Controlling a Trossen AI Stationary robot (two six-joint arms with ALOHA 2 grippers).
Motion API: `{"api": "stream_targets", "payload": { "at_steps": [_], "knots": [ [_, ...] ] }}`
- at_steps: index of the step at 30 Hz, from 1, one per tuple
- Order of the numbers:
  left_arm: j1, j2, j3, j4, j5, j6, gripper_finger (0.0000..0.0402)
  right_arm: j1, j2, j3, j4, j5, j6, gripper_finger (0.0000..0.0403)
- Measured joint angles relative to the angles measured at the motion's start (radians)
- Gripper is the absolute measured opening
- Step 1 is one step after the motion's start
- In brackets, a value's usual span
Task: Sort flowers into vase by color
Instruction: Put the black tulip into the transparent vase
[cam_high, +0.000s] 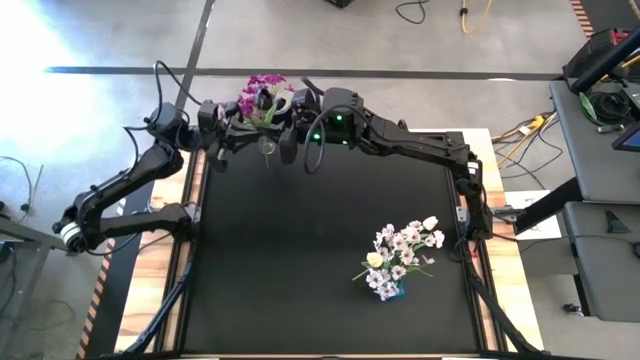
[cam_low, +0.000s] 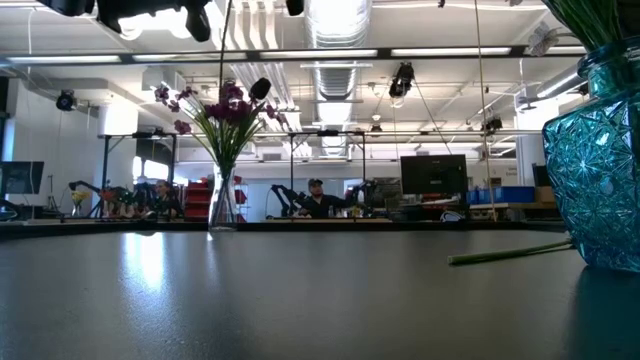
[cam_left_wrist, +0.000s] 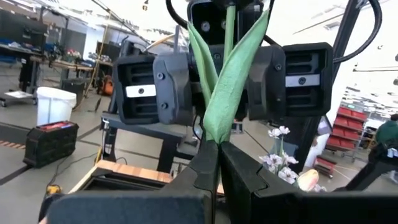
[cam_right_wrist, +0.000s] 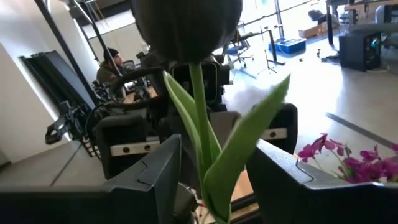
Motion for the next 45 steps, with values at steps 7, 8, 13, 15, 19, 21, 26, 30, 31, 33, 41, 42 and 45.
{"api": "stream_targets", "payload": {
  "at_steps": [7, 8, 13, 15, 19, 21, 26, 30, 31, 33, 41, 42, 45],
  "knots": [
    [0.000, 0.038, 0.000, -0.002, 0.039, -0.001, 0.0000, -0.005, 0.000, 0.000, 0.027, 0.000, -0.016, 0.0114],
    [0.000, 0.042, 0.000, -0.003, 0.046, -0.005, 0.0000, -0.005, 0.002, 0.000, 0.028, 0.000, -0.016, 0.0103],
    [0.005, 0.047, 0.000, -0.006, 0.045, -0.010, 0.0000, -0.005, 0.006, -0.001, 0.024, 0.006, -0.036, 0.0032],
    [0.016, 0.040, 0.000, -0.024, 0.043, -0.009, 0.0003, -0.004, 0.006, -0.001, 0.024, 0.025, -0.072, 0.0016],
    [0.050, 0.019, 0.000, -0.137, 0.042, 0.014, 0.0025, 0.006, 0.006, 0.001, 0.027, 0.042, -0.176, 0.0013],
    [0.069, -0.008, 0.000, -0.209, 0.037, 0.068, 0.0040, 0.017, 0.006, 0.003, 0.038, 0.071, -0.243, 0.0012],
    [0.132, -0.106, 0.000, -0.361, 0.036, 0.172, 0.0079, 0.035, 0.005, -0.004, 0.103, 0.098, -0.379, 0.0012],
    [0.182, -0.182, 0.000, -0.462, 0.009, 0.220, 0.0101, 0.032, 0.004, -0.042, 0.161, 0.105, -0.461, 0.0012],
    [0.194, -0.200, 0.000, -0.481, 0.009, 0.230, 0.0104, 0.029, 0.004, -0.061, 0.185, 0.105, -0.483, 0.0012],
    [0.215, -0.235, 0.000, -0.515, 0.008, 0.246, 0.0108, 0.022, 0.004, -0.104, 0.239, 0.097, -0.519, 0.0012],
    [0.288, -0.346, 0.000, -0.604, -0.012, 0.252, 0.0110, -0.016, 0.005, -0.295, 0.496, 0.071, -0.575, 0.0009],
    [0.292, -0.358, 0.000, -0.618, -0.015, 0.253, 0.0110, -0.022, 0.005, -0.311, 0.519, 0.071, -0.575, 0.0009],
    [0.301, -0.383, 0.000, -0.653, -0.017, 0.251, 0.0110, -0.037, 0.005, -0.362, 0.593, 0.070, -0.575, 0.0009]
  ]
}}
